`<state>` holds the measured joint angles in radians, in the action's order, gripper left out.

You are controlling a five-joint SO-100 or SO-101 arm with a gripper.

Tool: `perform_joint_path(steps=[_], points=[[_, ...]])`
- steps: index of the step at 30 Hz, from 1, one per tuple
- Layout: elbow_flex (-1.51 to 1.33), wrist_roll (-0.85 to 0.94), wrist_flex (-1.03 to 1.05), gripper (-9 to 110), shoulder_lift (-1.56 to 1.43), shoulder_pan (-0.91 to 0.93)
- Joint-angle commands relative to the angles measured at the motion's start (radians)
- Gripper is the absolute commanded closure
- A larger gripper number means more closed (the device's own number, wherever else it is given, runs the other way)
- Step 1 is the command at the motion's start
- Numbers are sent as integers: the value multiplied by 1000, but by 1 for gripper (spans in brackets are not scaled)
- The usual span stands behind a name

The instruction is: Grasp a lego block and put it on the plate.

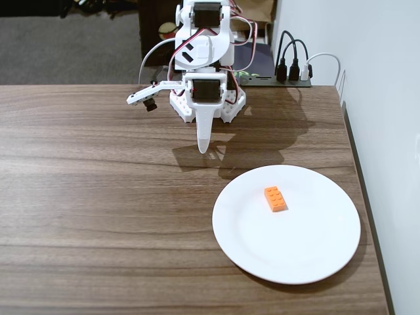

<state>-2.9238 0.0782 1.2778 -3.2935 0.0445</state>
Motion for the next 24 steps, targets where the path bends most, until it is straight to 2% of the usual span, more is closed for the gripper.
perform_joint_path(steps=[1,24], points=[[2,-3,-11,101,3,-5],[2,-3,-11,101,3,-5]])
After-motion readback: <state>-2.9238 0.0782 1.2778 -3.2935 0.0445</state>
